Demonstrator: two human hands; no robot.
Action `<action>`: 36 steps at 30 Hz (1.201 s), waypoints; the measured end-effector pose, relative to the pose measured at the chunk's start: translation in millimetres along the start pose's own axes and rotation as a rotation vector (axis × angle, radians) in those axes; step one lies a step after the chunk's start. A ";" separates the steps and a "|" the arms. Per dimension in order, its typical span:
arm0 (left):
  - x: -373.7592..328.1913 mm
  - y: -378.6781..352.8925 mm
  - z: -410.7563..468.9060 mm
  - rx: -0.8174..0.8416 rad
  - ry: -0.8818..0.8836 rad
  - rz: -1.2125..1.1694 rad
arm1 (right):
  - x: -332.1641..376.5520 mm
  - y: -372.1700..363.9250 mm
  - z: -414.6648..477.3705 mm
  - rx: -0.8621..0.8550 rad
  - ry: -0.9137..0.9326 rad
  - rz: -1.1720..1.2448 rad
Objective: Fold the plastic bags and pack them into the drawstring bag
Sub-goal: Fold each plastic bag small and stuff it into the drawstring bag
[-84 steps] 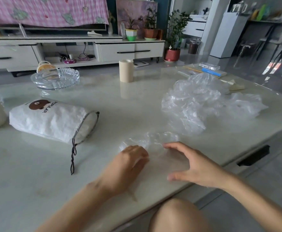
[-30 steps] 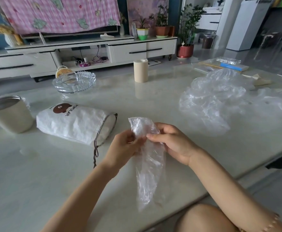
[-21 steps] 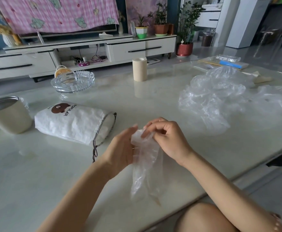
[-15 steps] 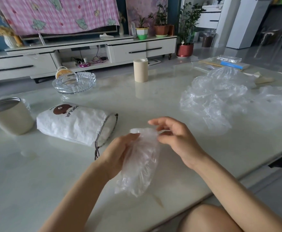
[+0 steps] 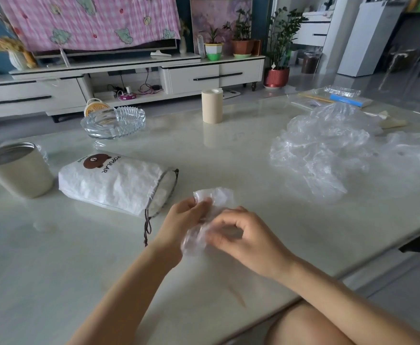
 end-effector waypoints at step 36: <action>-3.3 -20.9 -9.9 0.193 0.064 -0.165 | -41.7 28.6 0.1 -0.274 -0.426 0.659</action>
Point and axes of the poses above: each hand's wrist, its own z-axis towards the middle knuckle, its own y-axis out of the back of the hand, x = y × z, the point moved 4 cm from there along z, towards the middle knuckle, and after that the axes turned 4 degrees about z, right-handed, at the moved point
